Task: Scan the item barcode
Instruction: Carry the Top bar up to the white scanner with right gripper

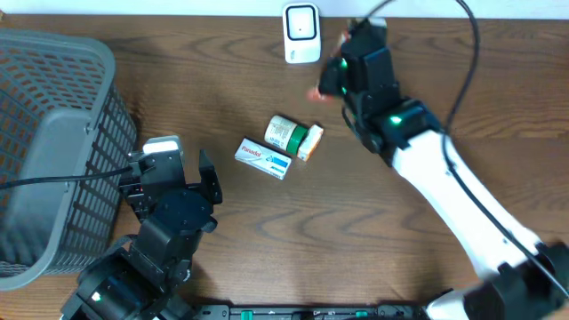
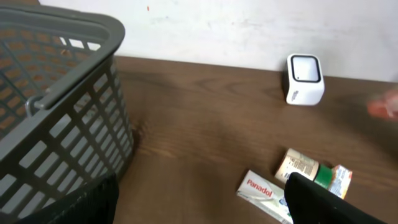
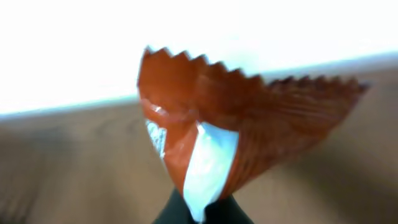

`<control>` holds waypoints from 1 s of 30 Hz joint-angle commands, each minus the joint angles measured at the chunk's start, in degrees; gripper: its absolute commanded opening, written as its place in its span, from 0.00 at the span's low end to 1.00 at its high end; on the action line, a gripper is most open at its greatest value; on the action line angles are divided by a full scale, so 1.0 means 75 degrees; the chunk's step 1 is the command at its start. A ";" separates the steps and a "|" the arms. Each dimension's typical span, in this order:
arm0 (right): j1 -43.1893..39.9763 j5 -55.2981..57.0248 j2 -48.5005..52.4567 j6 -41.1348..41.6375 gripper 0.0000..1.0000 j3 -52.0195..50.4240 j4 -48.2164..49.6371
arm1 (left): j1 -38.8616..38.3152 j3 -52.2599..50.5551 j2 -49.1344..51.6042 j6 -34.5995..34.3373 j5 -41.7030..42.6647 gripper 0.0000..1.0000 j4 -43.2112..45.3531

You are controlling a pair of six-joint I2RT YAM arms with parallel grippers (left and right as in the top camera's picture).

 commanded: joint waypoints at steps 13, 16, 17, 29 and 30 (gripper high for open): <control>0.0009 0.0912 0.5415 -0.5846 0.01 0.1390 0.9585 | 0.0006 0.0032 -0.0009 0.0076 -0.0149 0.86 0.0009; -0.0082 0.0650 0.6167 -0.5855 0.01 0.2457 0.9352 | 0.0006 0.0032 -0.0009 0.0076 -0.0146 0.86 0.0009; -0.0108 0.0565 0.6394 -0.5852 0.01 0.2824 0.9192 | 0.0006 0.0032 -0.0009 0.0076 -0.0149 0.86 0.0009; -0.0277 0.0283 0.7519 -0.5817 0.01 0.4310 0.6487 | 0.0006 0.0032 -0.0009 0.0076 -0.0146 0.86 0.0009; -0.0277 0.0283 0.7519 -0.5817 0.01 0.4310 0.6271 | 0.0006 0.0032 -0.0009 0.0076 -0.0149 0.86 0.0009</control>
